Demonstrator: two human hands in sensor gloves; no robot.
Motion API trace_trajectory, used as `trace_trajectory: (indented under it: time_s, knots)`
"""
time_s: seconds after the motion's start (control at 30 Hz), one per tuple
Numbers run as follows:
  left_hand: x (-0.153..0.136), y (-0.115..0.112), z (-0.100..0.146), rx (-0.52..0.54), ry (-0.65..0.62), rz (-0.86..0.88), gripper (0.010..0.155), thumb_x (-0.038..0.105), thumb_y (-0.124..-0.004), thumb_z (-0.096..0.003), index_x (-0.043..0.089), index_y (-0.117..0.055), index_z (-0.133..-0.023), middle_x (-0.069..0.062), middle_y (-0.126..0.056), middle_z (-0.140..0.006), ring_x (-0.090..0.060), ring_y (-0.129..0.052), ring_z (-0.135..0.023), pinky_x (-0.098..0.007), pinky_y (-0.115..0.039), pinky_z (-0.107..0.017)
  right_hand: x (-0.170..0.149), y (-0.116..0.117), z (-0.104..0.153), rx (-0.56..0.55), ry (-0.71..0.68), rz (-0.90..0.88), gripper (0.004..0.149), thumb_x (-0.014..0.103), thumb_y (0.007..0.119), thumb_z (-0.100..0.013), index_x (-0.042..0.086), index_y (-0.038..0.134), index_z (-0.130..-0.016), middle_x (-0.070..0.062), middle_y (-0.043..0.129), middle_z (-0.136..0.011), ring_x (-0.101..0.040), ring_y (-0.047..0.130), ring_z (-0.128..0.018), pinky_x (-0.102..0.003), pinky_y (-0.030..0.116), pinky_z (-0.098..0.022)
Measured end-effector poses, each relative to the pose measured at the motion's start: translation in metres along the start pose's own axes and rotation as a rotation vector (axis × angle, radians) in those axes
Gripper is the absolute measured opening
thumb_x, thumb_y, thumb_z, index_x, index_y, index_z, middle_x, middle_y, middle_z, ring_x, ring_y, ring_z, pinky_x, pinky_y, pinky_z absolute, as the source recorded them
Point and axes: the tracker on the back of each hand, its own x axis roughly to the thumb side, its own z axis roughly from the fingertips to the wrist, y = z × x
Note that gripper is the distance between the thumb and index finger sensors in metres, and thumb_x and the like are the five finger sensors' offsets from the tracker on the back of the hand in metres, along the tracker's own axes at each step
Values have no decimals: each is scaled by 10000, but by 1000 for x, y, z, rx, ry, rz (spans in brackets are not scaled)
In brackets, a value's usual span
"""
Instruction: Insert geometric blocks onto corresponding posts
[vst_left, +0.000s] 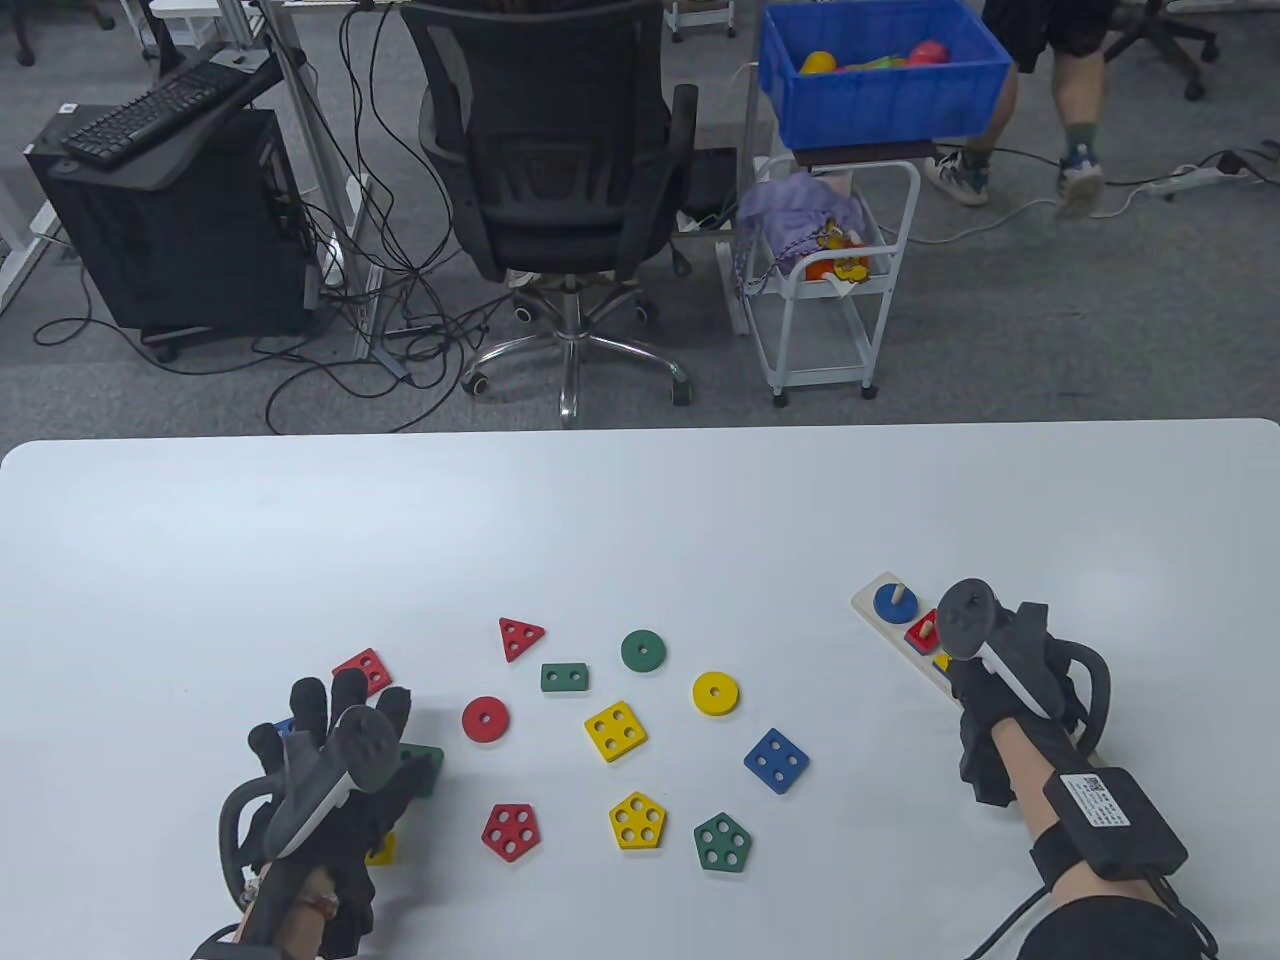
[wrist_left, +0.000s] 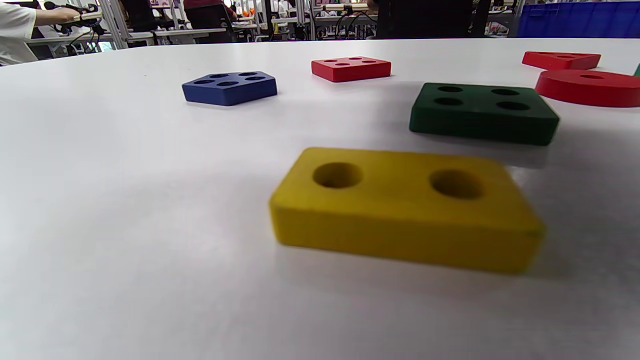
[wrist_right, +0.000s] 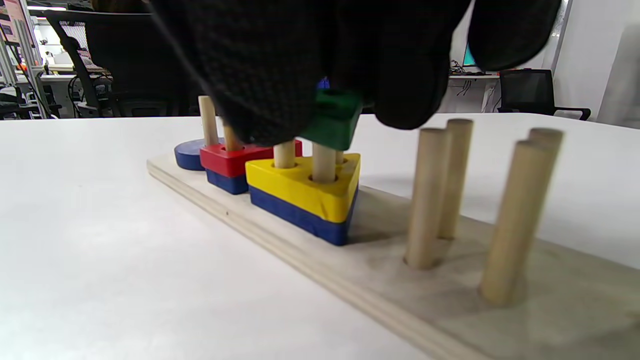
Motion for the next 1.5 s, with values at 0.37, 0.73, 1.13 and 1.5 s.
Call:
trace_trajectory:
  time_s: [0.37, 0.73, 1.13, 1.5]
  knots:
    - [0, 0, 0, -2, -1, -3, 764, 750, -532, -350, 593, -256, -1045, 214, -4, -1167, -197, 20, -1116, -596, -101, -801, 22, -8, 31, -45, -171, -25, 661, 351, 893, -413, 177, 638, -997, -149, 686, -1036, -402, 808, -874, -660, 640, -637]
    - [1, 0, 0, 0, -5, 0, 762, 750, -532, -350, 595, -258, -1044, 215, -2, -1166, -195, 23, -1116, -597, -99, -800, 89, 9, 87, 50, -481, 25, 636, 433, 833, -442, 163, 660, -990, -149, 772, -976, -393, 870, -809, -676, 645, -611]
    - [1, -1, 0, 5, -10, 6, 763, 749, -533, -350, 594, -258, -1045, 217, -2, -1167, -195, 25, -1116, -597, -97, -800, 123, 46, 119, 81, -539, 164, 694, 507, 823, -427, 153, 657, -1001, -154, 783, -976, -404, 872, -815, -691, 636, -610]
    - [1, -1, 0, 6, -9, 7, 763, 749, -533, -350, 595, -257, -1044, 218, -1, -1166, -194, 25, -1116, -595, -96, -801, 124, 47, 120, -22, -586, 174, 609, 416, 885, -411, 169, 725, -945, -139, 867, -900, -373, 939, -733, -654, 693, -587]
